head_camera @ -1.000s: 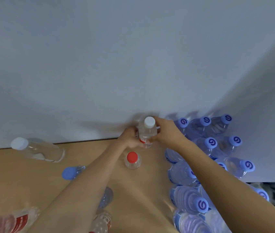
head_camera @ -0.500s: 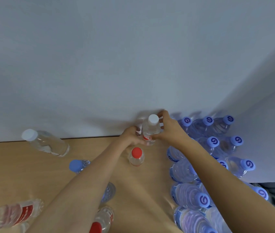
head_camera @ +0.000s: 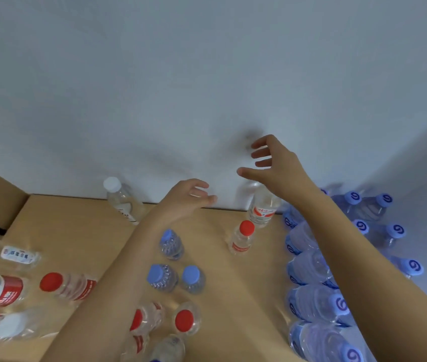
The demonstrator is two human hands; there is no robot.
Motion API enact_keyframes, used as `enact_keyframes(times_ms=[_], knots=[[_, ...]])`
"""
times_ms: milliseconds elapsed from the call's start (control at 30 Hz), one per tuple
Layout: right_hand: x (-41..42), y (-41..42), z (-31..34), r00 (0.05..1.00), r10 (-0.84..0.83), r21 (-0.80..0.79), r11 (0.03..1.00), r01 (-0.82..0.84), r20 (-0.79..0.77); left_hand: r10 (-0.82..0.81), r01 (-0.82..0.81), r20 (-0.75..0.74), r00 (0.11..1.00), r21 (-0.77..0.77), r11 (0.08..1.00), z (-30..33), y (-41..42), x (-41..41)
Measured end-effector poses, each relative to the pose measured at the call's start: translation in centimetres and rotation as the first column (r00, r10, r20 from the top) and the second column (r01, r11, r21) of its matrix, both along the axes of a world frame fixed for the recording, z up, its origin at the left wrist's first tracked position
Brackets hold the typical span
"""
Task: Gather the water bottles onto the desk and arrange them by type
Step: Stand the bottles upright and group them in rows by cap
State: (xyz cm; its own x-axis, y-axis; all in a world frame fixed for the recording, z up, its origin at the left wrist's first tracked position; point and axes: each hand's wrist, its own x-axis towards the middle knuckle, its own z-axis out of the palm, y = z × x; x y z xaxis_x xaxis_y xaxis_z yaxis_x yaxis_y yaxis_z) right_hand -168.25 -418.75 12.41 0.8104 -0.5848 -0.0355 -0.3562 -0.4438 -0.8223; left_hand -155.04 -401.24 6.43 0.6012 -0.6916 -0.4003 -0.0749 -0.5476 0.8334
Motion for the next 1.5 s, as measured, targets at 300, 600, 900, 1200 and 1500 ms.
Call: enact_keyframes(times_ms=[300, 600, 900, 1200, 1500], knots=[[8.0, 10.0, -2.1, 0.981, 0.191, 0.131, 0.974, -0.187, -0.022, 0.26, -0.258, 0.029, 0.965, -0.063, 0.964, 0.5, 12.7, 3.2], [16.2, 17.8, -7.8, 0.957, 0.27, 0.206, 0.948, -0.245, -0.105, 0.344, -0.345, 0.111, 0.932, -0.014, 0.938, -1.0, 21.2, 8.5], [19.3, 20.6, -11.9, 0.982, 0.18, 0.242, 0.956, -0.162, -0.054, 0.282, -0.281, 0.045, 0.958, -0.032, 0.959, -3.2, 23.4, 10.5], [16.8, 18.8, -8.2, 0.972, 0.18, 0.408, 0.884, -0.226, 0.149, 0.135, -0.135, -0.008, 0.991, -0.036, 0.99, -4.5, 21.7, 9.9], [14.3, 18.1, 0.8, 0.904, 0.194, 0.431, 0.828, -0.359, 0.38, 0.106, -0.18, -0.211, 0.972, -0.37, 0.911, -0.1, 17.4, 5.0]])
